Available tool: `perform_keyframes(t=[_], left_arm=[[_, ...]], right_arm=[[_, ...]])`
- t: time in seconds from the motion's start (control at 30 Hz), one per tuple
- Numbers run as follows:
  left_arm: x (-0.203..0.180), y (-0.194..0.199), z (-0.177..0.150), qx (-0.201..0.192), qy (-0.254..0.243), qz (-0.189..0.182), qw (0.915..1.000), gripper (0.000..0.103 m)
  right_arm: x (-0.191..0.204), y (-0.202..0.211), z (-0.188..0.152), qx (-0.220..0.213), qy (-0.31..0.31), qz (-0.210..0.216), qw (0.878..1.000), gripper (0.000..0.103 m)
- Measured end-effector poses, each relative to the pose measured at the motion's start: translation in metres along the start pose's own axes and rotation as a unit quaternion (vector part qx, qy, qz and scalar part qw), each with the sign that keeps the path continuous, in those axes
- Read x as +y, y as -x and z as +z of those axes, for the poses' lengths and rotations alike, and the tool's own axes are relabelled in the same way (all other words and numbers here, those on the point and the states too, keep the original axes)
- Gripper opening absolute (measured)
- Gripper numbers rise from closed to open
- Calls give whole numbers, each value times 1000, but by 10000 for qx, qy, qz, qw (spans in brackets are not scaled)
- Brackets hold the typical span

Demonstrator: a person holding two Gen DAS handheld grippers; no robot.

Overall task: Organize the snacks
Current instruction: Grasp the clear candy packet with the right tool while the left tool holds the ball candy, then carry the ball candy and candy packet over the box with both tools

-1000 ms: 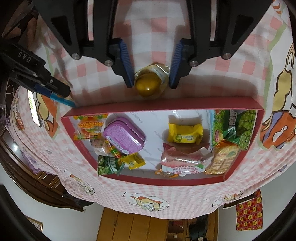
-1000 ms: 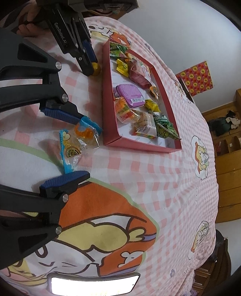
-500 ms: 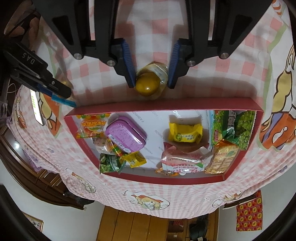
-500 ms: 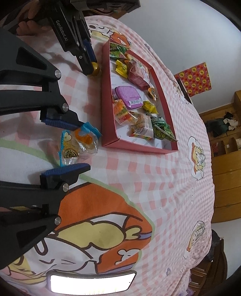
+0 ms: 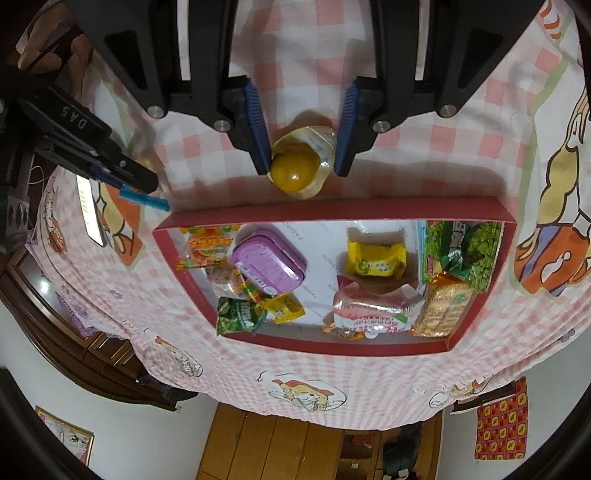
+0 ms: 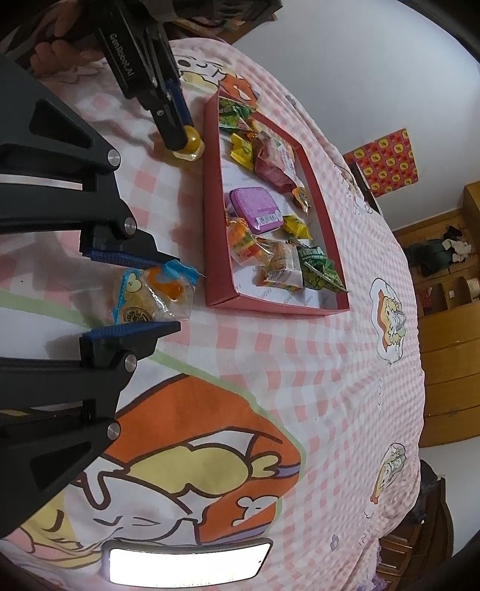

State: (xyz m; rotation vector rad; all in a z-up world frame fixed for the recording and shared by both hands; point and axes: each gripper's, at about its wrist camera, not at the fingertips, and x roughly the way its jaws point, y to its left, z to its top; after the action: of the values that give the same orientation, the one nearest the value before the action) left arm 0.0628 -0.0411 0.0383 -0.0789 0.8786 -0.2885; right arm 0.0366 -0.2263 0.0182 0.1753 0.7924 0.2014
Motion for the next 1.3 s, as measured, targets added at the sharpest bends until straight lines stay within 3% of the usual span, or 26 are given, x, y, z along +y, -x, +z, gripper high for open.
perform_keyframes(t=[0.5,1.3], left_arm=[[-3,15,8,-195,-31,-80,9998,37],[3,8,50,-481,-33,13,9988,37]], right_arm=[[11,19,11,-190,-20,262,9995,26],[41,7,46,-225,197,484,9984,26]])
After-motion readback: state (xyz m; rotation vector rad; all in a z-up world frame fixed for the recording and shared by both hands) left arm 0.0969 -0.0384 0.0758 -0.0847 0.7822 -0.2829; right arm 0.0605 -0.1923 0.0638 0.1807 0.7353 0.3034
